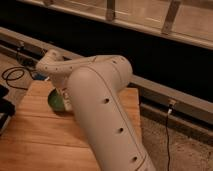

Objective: Place the bottle in the ceramic bowl

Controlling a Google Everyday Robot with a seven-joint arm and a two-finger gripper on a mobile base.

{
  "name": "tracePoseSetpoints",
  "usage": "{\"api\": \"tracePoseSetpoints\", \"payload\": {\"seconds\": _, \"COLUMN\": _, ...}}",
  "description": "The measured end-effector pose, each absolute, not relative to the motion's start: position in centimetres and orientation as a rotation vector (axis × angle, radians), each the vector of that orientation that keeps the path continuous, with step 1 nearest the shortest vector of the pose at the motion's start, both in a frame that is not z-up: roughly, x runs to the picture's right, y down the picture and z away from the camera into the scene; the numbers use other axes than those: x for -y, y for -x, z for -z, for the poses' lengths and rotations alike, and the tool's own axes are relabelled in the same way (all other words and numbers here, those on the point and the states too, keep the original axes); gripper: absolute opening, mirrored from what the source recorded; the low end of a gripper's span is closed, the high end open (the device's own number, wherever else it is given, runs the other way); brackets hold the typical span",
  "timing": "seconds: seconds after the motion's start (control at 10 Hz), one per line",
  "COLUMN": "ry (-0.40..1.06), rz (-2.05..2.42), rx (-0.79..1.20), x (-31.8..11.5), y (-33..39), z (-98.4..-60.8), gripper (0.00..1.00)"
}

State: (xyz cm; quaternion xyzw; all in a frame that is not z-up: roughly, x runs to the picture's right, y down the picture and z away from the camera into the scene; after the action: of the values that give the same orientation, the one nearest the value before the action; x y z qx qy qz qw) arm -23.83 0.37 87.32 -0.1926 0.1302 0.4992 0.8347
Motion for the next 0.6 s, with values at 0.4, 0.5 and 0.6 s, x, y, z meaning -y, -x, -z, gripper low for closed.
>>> {"api": "tracePoseSetpoints", "payload": {"seconds": 0.4, "ry": 0.408, "rz": -1.056, "rx": -0.275, "x": -0.39, "y": 23.91, "z": -87.32, "gripper": 0.70}}
{"api": "tracePoseSetpoints", "payload": {"seconds": 0.5, "ry": 0.408, "rz": -1.057, "rx": -0.275, "x": -0.38, "y": 23.88, "z": -87.32, "gripper": 0.78}}
{"api": "tracePoseSetpoints", "payload": {"seconds": 0.6, "ry": 0.408, "rz": -1.057, "rx": -0.275, "x": -0.38, "y": 23.84, "z": -87.33, "gripper": 0.80}}
